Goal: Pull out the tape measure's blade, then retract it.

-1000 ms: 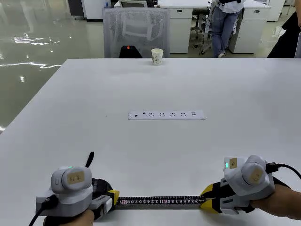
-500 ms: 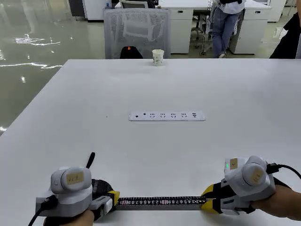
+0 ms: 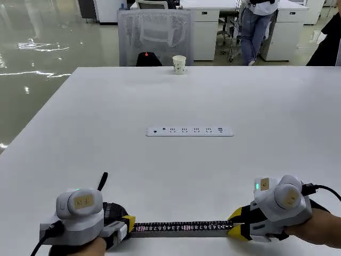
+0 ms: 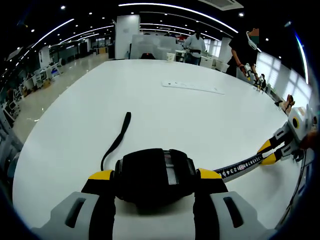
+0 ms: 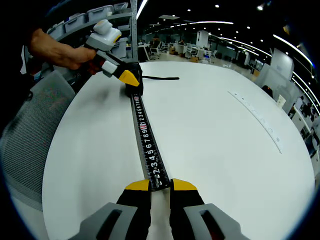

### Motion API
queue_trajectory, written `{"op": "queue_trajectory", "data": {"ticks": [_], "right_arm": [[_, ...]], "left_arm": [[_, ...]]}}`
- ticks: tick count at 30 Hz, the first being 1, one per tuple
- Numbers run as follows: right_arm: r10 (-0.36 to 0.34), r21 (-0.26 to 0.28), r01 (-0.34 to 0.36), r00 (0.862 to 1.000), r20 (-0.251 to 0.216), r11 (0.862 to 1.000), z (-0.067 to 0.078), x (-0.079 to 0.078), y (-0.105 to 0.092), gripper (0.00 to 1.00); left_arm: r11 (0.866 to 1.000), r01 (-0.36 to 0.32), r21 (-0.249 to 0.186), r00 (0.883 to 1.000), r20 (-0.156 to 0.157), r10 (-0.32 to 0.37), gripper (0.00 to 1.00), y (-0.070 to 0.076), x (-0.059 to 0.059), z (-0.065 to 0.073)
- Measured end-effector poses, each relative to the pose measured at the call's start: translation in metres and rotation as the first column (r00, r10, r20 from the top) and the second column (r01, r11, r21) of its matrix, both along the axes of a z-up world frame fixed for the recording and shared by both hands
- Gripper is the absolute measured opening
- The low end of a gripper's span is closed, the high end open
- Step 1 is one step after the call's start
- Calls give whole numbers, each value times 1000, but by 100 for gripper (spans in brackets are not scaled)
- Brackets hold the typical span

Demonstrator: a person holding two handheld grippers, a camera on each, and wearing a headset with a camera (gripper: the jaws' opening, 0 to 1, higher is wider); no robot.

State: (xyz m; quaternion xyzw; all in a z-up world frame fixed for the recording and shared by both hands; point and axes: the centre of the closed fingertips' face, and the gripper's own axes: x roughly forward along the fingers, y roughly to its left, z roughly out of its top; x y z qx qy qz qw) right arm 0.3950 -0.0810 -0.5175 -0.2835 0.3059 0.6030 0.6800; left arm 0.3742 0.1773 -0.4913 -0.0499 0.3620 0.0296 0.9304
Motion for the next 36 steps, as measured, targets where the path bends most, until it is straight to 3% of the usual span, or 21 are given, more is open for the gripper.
{"op": "queue_trajectory", "data": {"ticks": [36], "right_arm": [[-4, 7, 4, 1000, -16, 1000, -1, -2, 10, 10]], "left_arm": [[1000, 9, -11, 1000, -11, -9, 58, 0, -1, 0]]}}
